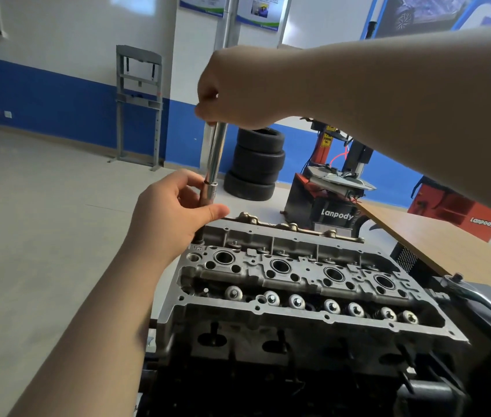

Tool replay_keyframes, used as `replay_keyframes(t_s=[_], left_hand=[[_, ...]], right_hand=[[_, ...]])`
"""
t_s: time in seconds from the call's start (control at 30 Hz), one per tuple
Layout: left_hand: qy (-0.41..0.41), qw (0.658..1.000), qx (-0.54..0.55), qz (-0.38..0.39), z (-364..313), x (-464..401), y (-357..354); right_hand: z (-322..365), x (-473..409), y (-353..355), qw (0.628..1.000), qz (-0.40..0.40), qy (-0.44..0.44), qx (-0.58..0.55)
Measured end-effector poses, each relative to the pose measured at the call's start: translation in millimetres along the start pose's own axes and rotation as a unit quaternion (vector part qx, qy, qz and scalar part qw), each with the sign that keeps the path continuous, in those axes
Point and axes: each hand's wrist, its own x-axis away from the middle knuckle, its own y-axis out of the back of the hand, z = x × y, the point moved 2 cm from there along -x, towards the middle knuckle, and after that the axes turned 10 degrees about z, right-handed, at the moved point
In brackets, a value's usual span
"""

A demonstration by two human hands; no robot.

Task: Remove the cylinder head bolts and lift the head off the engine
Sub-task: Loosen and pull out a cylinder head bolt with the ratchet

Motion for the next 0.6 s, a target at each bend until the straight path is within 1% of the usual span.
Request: replay_keyframes(t_s=[0.03, 0.07, 0.1, 0.13, 0.17, 0.23, 0.27, 0.33, 0.37, 0.4, 0.47, 0.5, 0.53, 0.6], left_hand=[[-0.004, 0.999, 0.035, 0.020, 0.1, -0.3, -1.2], [-0.003, 0.994, 0.094, 0.047, 0.4, -0.4, -1.4], [0.004, 0.986, 0.153, 0.072, 1.0, 0.0, -0.6], [0.006, 0.978, 0.189, 0.083, 1.8, 0.3, 1.6], [0.003, 0.977, 0.196, 0.081, 2.5, 0.1, 4.6], [-0.006, 0.986, 0.159, 0.046, 1.5, -0.5, 7.6], [-0.007, 0.992, 0.125, 0.019, 0.8, -0.4, 7.4], [-0.003, 0.998, 0.058, -0.024, -2.5, 1.5, 6.5], [-0.001, 0.999, 0.043, -0.023, -4.4, 2.3, 5.5], [0.002, 0.999, 0.053, -0.005, -5.5, 2.6, 4.0], [0.004, 0.990, 0.129, 0.052, -5.5, 2.4, 1.8], [0.003, 0.985, 0.159, 0.072, -4.4, 2.6, 2.0], [0.001, 0.982, 0.169, 0.081, -3.4, 2.4, 3.2], [0.004, 0.985, 0.157, 0.069, -0.4, 1.5, 5.3]], right_hand=[[-1.5, 0.3, 0.7, 1.000, 0.008, 0.012, -0.018], [-2.2, 3.3, 2.6, 0.998, 0.018, 0.027, -0.060], [-2.5, 6.1, 4.0, 0.994, 0.027, 0.043, -0.092], [-3.2, 8.4, 4.2, 0.991, 0.035, 0.059, -0.112], [-3.6, 9.5, 3.9, 0.989, 0.034, 0.067, -0.130], [-3.2, 8.5, 1.6, 0.988, 0.026, 0.056, -0.141], [-2.8, 5.9, -0.2, 0.990, 0.025, 0.039, -0.130], [-3.3, -0.3, -3.4, 0.997, 0.019, -0.004, -0.074], [-2.3, -1.5, -4.0, 0.998, 0.016, -0.009, -0.068], [-1.3, -0.8, -3.7, 0.996, 0.017, -0.007, -0.085], [-0.8, 4.8, -2.4, 0.990, 0.032, 0.005, -0.140], [-2.1, 6.6, -0.7, 0.988, 0.031, 0.014, -0.148], [-2.8, 9.2, 0.9, 0.988, 0.030, 0.020, -0.148], [-3.4, 11.3, 2.0, 0.984, 0.024, 0.024, -0.173]])
